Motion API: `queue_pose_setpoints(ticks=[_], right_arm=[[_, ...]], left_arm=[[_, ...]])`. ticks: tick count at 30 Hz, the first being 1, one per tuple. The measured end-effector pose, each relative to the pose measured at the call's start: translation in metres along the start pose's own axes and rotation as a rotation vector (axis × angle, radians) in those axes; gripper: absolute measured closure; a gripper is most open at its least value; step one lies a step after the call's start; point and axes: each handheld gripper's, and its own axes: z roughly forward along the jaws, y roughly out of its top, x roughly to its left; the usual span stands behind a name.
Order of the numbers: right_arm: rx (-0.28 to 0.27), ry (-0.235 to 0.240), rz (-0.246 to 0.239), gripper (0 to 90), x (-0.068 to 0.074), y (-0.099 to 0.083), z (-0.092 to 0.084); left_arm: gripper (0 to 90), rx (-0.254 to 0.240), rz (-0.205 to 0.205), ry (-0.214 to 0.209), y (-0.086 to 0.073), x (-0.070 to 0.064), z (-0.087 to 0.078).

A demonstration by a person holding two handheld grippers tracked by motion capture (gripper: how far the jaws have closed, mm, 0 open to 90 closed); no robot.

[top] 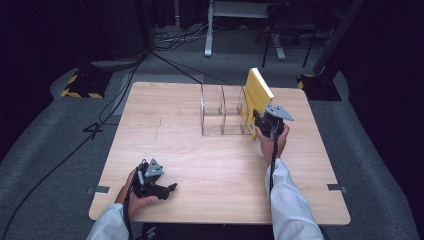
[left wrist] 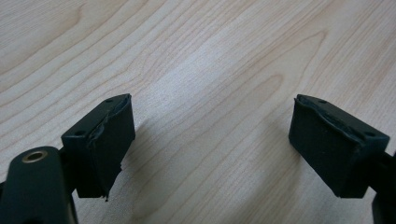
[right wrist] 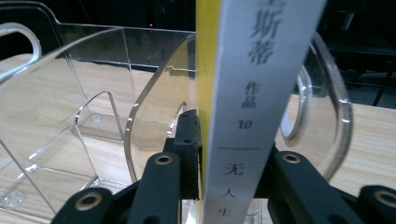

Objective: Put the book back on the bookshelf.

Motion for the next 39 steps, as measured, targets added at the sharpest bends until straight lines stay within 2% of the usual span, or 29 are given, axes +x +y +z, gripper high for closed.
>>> queue_pose_setpoints(ticks=[1, 4, 8, 12, 15, 19, 26, 32, 36, 39], right_arm=[[0.002, 0.002, 0.013, 69.9, 0.000, 0.001, -0.002], [0.008, -0.011, -0.019, 67.0, 0.002, 0.001, -0.004], [0.009, 0.000, -0.004, 65.6, 0.000, -0.001, -0.006], [0.017, -0.012, -0.026, 63.8, -0.003, -0.002, -0.010], [0.026, 0.003, -0.031, 62.3, -0.007, -0.002, -0.013], [0.031, 0.010, -0.054, 59.4, -0.006, -0.001, -0.015], [0.042, 0.015, -0.060, 54.9, -0.005, 0.000, -0.018], [0.071, 0.027, -0.108, 46.1, -0.003, 0.001, -0.023], [0.114, 0.042, -0.105, 44.0, -0.007, -0.002, -0.026], [0.131, 0.042, -0.130, 42.6, -0.008, -0.002, -0.029]], left_arm=[[15.1, 0.000, 0.000, 0.000, 0.000, 0.000, 0.000], [15.1, 0.000, 0.000, 0.000, 0.000, 0.000, 0.000], [15.1, 0.000, 0.000, 0.000, 0.000, 0.000, 0.000], [15.1, 0.000, 0.000, -0.001, 0.000, 0.000, 0.000], [15.1, -0.001, 0.000, -0.001, 0.000, 0.000, 0.000], [15.1, -0.001, -0.001, -0.001, 0.000, 0.000, 0.000], [15.1, 0.000, -0.001, -0.001, 0.000, 0.000, 0.000], [15.1, -0.001, -0.001, -0.001, 0.000, 0.000, 0.000], [15.1, -0.001, -0.001, -0.002, 0.000, 0.000, 0.000], [15.1, -0.001, -0.001, -0.001, 0.000, 0.000, 0.000]])
